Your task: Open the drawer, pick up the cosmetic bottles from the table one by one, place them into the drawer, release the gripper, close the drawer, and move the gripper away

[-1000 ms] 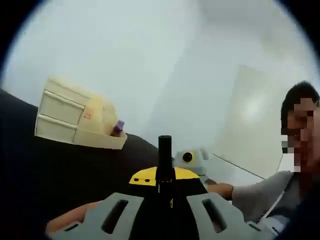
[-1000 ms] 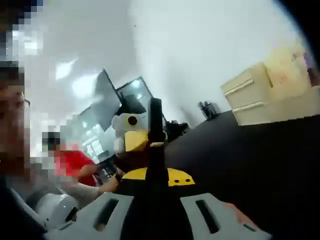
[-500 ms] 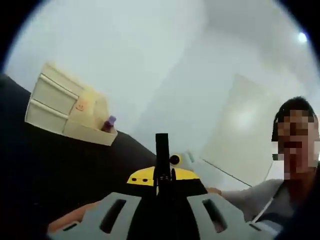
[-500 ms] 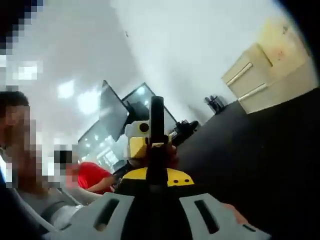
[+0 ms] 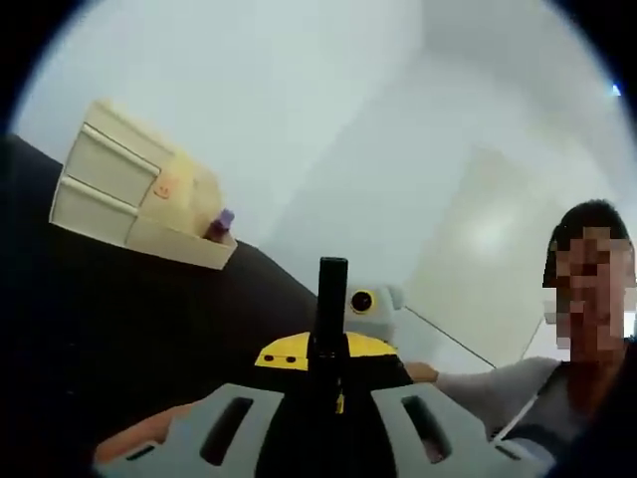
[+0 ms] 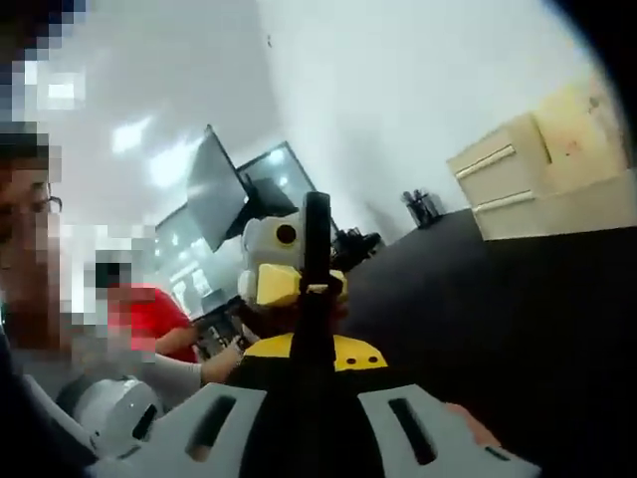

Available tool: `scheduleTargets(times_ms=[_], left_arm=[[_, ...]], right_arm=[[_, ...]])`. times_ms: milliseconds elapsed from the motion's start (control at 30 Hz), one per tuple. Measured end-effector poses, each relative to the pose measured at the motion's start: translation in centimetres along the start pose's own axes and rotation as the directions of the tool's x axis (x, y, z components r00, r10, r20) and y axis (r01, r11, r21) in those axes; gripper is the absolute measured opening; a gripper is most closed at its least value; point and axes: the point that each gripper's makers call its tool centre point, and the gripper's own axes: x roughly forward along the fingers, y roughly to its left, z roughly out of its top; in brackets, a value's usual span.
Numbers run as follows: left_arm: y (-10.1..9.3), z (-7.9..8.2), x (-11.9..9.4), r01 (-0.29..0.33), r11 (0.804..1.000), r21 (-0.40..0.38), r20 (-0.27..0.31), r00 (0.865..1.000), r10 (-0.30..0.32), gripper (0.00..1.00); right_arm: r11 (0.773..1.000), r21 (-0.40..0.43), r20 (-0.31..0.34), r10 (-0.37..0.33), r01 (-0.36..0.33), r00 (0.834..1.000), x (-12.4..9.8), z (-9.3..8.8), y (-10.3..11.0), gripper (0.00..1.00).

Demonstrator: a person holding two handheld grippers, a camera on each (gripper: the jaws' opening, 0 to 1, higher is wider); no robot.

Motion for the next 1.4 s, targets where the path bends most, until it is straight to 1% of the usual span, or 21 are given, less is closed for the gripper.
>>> scheduleTargets(times_ms=[67,167,233,333,367,433,533,633,700,767,800,867,933,967,1033,1067,1167,1233,1300,1333,1400], left_arm=[[0.7,0.1,-0.1,-0.035,0.999,-0.013,0.002,0.999,0.035,0.06],[1.8,0.9,-0.6,-0.084,0.996,-0.032,0.022,0.996,0.084,0.06],[2.5,1.6,-1.0,-0.107,0.993,-0.055,0.043,0.993,0.110,0.06],[3.2,2.6,-1.3,-0.135,0.987,-0.087,0.066,0.988,0.141,0.06],[3.4,2.8,-1.4,-0.147,0.985,-0.094,0.068,0.986,0.154,0.06],[3.6,3.4,-1.3,-0.175,0.981,-0.082,0.070,0.981,0.180,0.06],[3.7,3.9,-0.6,-0.219,0.973,-0.069,0.074,0.972,0.224,0.07],[4.0,4.8,-0.2,-0.244,0.967,-0.068,0.070,0.966,0.249,0.07],[4.1,5.6,0.1,-0.260,0.963,-0.073,0.074,0.961,0.266,0.07],[4.0,6.3,0.4,-0.267,0.959,-0.092,0.084,0.958,0.275,0.07],[4.2,7.0,0.3,-0.271,0.956,-0.114,0.091,0.955,0.281,0.07],[4.4,8.0,0.3,-0.282,0.951,-0.128,0.099,0.950,0.295,0.07],[4.7,8.7,0.3,-0.306,0.942,-0.138,0.095,0.943,0.320,0.07],[4.8,9.1,0.4,-0.310,0.941,-0.140,0.094,0.941,0.324,0.07],[5.1,9.8,0.4,-0.323,0.934,-0.154,0.089,0.937,0.339,0.07],[5.3,10.3,0.5,-0.332,0.929,-0.160,0.085,0.933,0.348,0.07],[5.3,11.0,0.9,-0.372,0.914,-0.160,0.067,0.920,0.386,0.07],[5.5,12.0,1.2,-0.391,0.907,-0.158,0.057,0.913,0.404,0.07],[5.0,12.3,2.1,-0.392,0.903,-0.173,0.039,0.914,0.404,0.07],[5.0,12.9,2.3,-0.382,0.904,-0.192,0.031,0.918,0.395,0.07],[4.6,13.8,3.0,-0.347,0.913,-0.214,0.033,0.932,0.362,0.07]], right_arm=[[0.992,-0.110,0.003,-0.062,0.062,0.998,-0.1,0.1,-0.9,0.17],[0.957,-0.255,-0.006,-0.144,0.138,0.990,-0.4,0.1,-1.9,0.22],[0.893,-0.400,0.002,-0.224,0.206,0.975,-0.6,0.2,-2.7,0.23],[0.777,-0.568,0.029,-0.312,0.273,0.950,-1.0,0.6,-3.3,0.28],[0.726,-0.620,0.054,-0.339,0.297,0.939,-1.1,1.0,-3.6,0.32],[0.694,-0.637,0.092,-0.362,0.334,0.927,-1.4,1.6,-3.6,0.34],[0.611,-0.686,0.160,-0.404,0.396,0.901,-2.0,2.7,-3.7,0.34],[0.511,-0.738,0.220,-0.435,0.441,0.873,-2.8,3.6,-3.9,0.35],[0.407,-0.799,0.228,-0.476,0.443,0.849,-3.4,3.7,-4.5,0.35],[0.350,-0.826,0.244,-0.484,0.441,0.840,-3.5,3.7,-4.5,0.36],[0.307,-0.836,0.263,-0.502,0.454,0.824,-3.7,3.8,-4.7,0.36],[0.235,-0.861,0.282,-0.514,0.450,0.810,-3.8,4.1,-4.9,0.36],[0.127,-0.872,0.349,-0.515,0.472,0.783,-4.1,4.6,-4.9,0.36],[0.094,-0.875,0.366,-0.515,0.475,0.775,-4.1,4.6,-4.9,0.36],[0.014,-0.866,0.419,-0.528,0.500,0.739,-4.6,5.1,-5.2,0.36],[-0.002,-0.865,0.426,-0.533,0.502,0.731,-4.6,5.1,-5.3,0.36],[0.005,-0.855,0.434,-0.539,0.518,0.722,-4.6,5.3,-5.7,0.36],[-0.007,-0.847,0.444,-0.561,0.532,0.699,-5.0,5.4,-6.4,0.36],[-0.060,-0.847,0.462,-0.573,0.528,0.677,-5.4,5.8,-6.8,0.36],[-0.111,-0.843,0.489,-0.565,0.526,0.664,-5.6,6.2,-6.8,0.37],[-0.181,-0.846,0.505,-0.577,0.502,0.642,-6.0,6.5,-7.1,0.41]])
